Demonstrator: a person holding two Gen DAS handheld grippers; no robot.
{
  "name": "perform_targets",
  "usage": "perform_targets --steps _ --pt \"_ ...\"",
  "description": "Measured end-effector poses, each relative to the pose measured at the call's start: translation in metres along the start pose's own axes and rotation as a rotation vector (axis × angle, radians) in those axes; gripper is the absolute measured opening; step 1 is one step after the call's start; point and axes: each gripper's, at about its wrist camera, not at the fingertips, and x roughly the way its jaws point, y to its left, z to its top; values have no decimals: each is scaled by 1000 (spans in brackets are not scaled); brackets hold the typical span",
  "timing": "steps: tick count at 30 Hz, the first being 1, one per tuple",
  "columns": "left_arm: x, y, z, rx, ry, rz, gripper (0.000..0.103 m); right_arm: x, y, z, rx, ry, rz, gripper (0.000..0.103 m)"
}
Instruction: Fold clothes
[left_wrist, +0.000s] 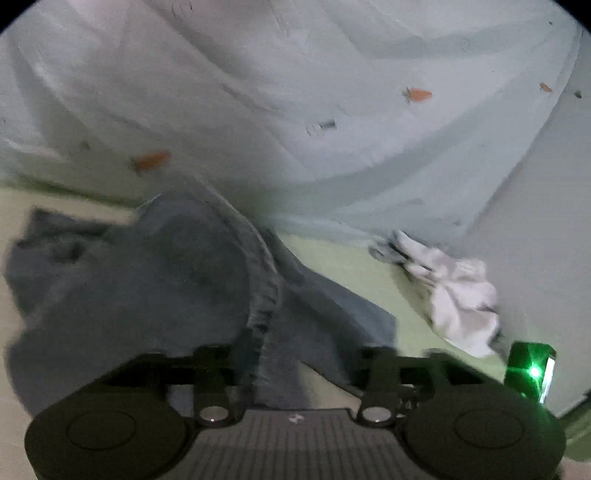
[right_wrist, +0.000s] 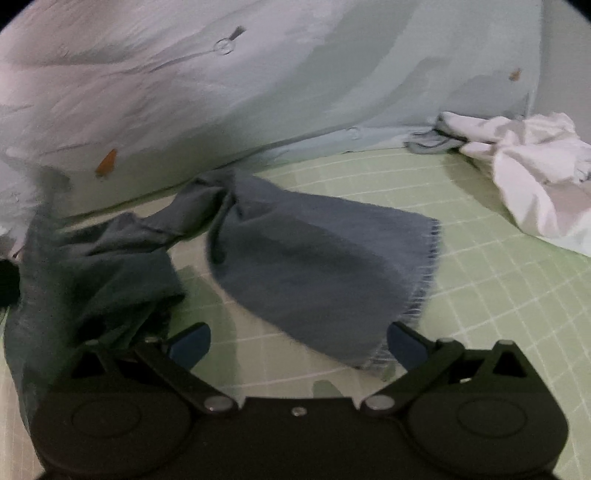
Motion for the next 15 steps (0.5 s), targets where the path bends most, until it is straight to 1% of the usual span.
perform_targets --steps 1,2,4,7,9,10,12,13,15 --pt "1 3 -2 -15 -1 38 87 -1 -4 0 10 -4 -4 103" --pt "0 6 -3 -27 -7 82 87 -1 -3 -1 17 -3 13 103" --pt "-5 17 -5 -68 -18 146 87 0 -1 -1 31 -1 45 103" --pt "-16 40 -7 -156 -47 206 90 2 1 -1 51 2 94 103" --pt "-27 54 -10 -182 -69 268 96 3 13 3 43 0 183 103" --pt "-33 60 -12 -192 -81 303 97 4 20 5 39 1 229 103" --pt "-42 72 -17 -201 -97 391 98 13 34 8 47 25 350 103" --pt "-46 79 -20 -206 -104 431 98 21 41 7 48 49 400 103" --pt "-56 90 -24 -235 -119 463 98 40 55 6 53 110 497 103"
